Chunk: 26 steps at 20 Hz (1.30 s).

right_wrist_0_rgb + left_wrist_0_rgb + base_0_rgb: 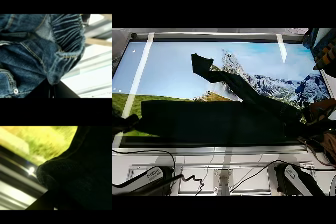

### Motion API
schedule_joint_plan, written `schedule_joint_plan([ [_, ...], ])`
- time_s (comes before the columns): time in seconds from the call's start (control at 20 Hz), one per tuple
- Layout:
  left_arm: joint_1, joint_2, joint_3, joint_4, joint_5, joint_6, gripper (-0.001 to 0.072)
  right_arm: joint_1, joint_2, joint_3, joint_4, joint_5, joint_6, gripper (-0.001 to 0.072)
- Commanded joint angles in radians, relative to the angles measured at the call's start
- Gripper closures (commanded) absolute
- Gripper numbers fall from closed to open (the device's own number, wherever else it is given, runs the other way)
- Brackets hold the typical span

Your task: Fold the clothes and pants, and hang the long-sleeved shirts on hangers.

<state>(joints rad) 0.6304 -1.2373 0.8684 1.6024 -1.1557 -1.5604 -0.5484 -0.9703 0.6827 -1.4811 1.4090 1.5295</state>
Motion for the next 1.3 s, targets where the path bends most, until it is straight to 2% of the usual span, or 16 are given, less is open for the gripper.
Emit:
schedule_joint_plan([
  [0.0, 0.003, -0.001, -0.081, 0.096, -0.033, -0.125, 0.0684, 0.000, 0.009, -0.057, -0.012, -0.026, -0.003, 0.0639],
  [0.05, 0.003, -0.001, -0.078, 0.096, -0.022, -0.127, 0.0683, 0.000, 0.010, -0.057, -0.012, -0.033, -0.004, 0.0639],
  [0.1, 0.002, 0.000, -0.068, 0.095, -0.009, -0.126, 0.0633, 0.000, 0.010, -0.056, -0.011, -0.038, -0.004, 0.0613],
  [0.15, 0.001, 0.000, -0.053, 0.095, -0.008, -0.122, 0.0421, 0.000, 0.009, -0.050, -0.011, -0.032, -0.004, 0.0450],
  [0.2, 0.001, 0.000, -0.030, 0.096, -0.008, -0.123, 0.0112, 0.000, 0.009, -0.037, -0.009, -0.020, -0.004, 0.0187],
  [0.25, 0.001, 0.000, -0.002, 0.096, -0.008, -0.123, 0.0012, 0.000, 0.010, -0.021, -0.008, -0.004, -0.004, 0.0017],
  [0.4, 0.000, 0.002, 0.127, 0.076, -0.011, -0.123, 0.0014, 0.000, 0.009, 0.062, -0.008, 0.008, -0.005, 0.0035],
  [0.5, -0.002, 0.006, 0.216, 0.040, -0.003, -0.123, 0.0017, 0.000, 0.009, 0.130, -0.010, -0.058, -0.007, 0.0049],
  [0.6, -0.012, 0.008, 0.279, 0.015, 0.011, -0.123, 0.0017, 0.000, 0.009, 0.188, -0.015, -0.234, -0.047, 0.0264],
  [0.7, -0.032, 0.009, 0.294, 0.013, 0.030, -0.122, 0.0017, -0.001, -0.014, 0.225, -0.017, -0.353, -0.047, 0.0268],
  [0.85, -0.056, 0.005, 0.294, 0.013, 0.050, -0.107, 0.0017, -0.001, -0.177, 0.335, -0.009, -0.304, -0.079, 0.0317],
  [1.0, -0.069, 0.005, 0.294, 0.013, 0.070, -0.100, 0.0017, -0.039, -0.378, 0.456, 0.075, -0.168, -0.193, 0.0322],
  [1.15, -0.069, 0.005, 0.294, 0.013, 0.082, -0.099, 0.0017, -0.156, -0.509, 0.497, 0.264, -0.118, -0.246, 0.0319],
  [1.25, -0.069, 0.005, 0.293, 0.013, 0.087, -0.100, 0.0017, -0.228, -0.566, 0.496, 0.349, -0.118, -0.250, 0.0141],
])
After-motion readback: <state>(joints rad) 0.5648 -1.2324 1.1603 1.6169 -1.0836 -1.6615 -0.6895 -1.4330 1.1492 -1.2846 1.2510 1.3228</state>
